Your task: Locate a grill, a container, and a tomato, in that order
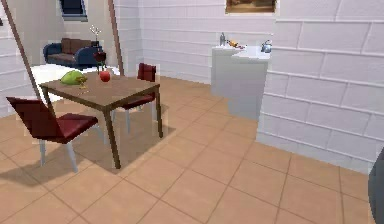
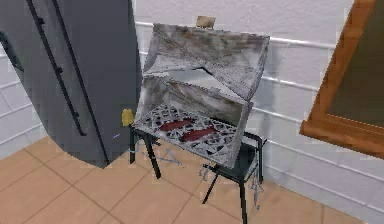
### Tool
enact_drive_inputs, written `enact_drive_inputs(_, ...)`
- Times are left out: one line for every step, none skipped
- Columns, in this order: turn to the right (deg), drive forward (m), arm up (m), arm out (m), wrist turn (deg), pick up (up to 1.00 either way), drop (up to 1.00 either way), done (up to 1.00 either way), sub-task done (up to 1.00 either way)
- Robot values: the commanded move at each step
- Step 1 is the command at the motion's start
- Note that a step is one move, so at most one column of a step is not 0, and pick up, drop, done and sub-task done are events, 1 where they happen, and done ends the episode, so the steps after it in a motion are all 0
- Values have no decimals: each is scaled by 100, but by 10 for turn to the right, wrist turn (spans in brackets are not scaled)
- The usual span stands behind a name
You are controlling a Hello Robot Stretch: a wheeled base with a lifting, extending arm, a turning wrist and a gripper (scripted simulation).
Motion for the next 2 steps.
enact_drive_inputs(-120,0,0,0,0,0,0,0,0)
enact_drive_inputs(0,20,0,0,0,0,0,0,0)
